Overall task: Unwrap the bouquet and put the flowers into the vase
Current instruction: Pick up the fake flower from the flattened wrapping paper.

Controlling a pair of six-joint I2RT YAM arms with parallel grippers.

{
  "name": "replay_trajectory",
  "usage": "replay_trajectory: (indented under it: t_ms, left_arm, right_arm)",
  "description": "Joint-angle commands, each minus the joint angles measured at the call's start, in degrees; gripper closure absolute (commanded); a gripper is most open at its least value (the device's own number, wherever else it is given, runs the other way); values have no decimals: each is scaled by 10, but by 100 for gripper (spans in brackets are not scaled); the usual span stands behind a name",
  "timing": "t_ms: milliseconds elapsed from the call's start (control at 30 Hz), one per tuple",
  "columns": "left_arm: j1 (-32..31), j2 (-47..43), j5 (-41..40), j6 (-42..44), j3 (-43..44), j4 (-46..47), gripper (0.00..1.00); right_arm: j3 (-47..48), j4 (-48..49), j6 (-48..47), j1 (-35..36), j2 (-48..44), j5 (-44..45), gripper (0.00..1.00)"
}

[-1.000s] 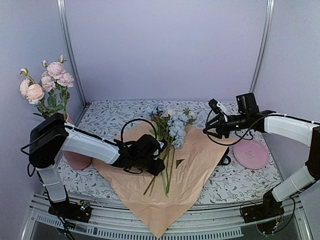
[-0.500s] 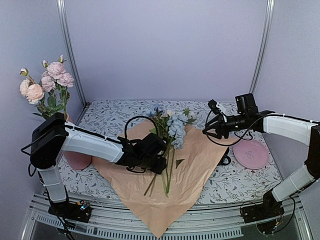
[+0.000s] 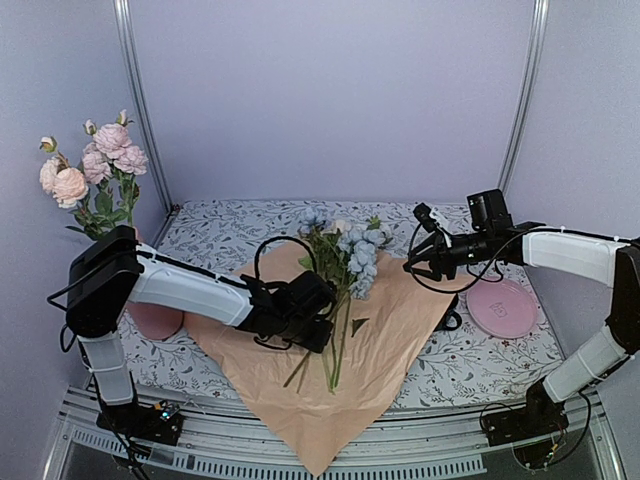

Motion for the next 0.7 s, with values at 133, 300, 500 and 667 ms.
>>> replay_trajectory:
  t_ms: [133,300,500,667]
  left_arm:
    - [8,-72,27,-24,-20,54,100]
    - [19,-133,39,-33,-56,134,100]
    - [25,-179,46,-16,-82,240,100]
    - [26,-196,32,-39,-125,400,100]
  right_arm:
    - [9,0,-2,-1,-3,-14,50]
    - [35,-17,29,0,0,-30,50]
    - [94,-84,61,4,23,-113,49]
    - [104,-95,66,49,10,-103,46]
